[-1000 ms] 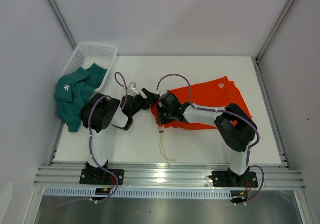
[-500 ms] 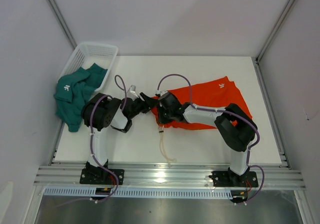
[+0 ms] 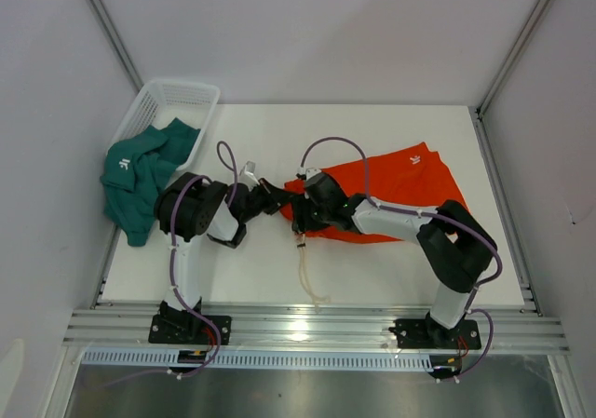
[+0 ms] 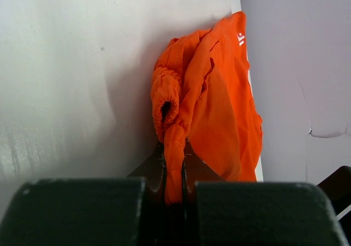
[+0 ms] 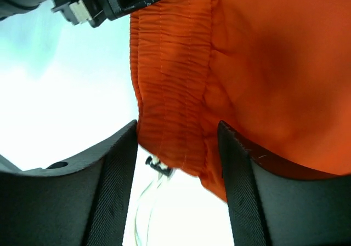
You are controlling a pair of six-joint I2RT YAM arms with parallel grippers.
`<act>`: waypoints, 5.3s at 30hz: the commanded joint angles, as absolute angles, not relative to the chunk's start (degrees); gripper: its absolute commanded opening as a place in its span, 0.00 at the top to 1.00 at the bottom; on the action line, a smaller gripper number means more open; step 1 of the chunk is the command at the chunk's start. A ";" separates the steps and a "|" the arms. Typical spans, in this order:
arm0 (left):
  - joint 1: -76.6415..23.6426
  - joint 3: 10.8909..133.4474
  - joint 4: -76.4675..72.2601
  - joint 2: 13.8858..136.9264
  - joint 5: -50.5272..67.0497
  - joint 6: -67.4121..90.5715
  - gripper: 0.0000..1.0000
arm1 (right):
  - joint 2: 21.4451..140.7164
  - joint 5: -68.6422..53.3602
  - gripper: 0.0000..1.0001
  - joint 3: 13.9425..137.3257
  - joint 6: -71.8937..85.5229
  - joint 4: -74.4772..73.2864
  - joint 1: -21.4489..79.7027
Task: Fold and stack the shorts
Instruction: Fold the shorts
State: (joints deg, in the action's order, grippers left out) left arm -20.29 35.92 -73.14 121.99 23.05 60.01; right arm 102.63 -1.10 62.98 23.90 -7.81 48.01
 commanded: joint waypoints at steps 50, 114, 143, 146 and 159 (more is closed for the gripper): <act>-10.99 62.04 23.45 83.67 9.75 27.86 1.00 | 102.21 7.64 1.00 55.72 27.25 -3.68 46.57; -33.74 120.93 73.73 111.70 -22.85 34.97 1.00 | 82.09 11.08 1.00 47.81 32.61 -13.36 35.68; -44.29 120.68 67.15 118.56 -20.74 55.08 1.00 | 91.93 5.63 1.00 44.48 36.30 -5.19 30.41; -44.91 120.24 67.94 119.00 -20.21 59.22 1.00 | 92.89 4.84 1.00 44.30 36.47 -4.66 30.06; -42.81 118.65 71.88 117.95 -24.69 57.74 1.00 | 97.56 3.07 1.00 44.99 39.46 -1.14 35.15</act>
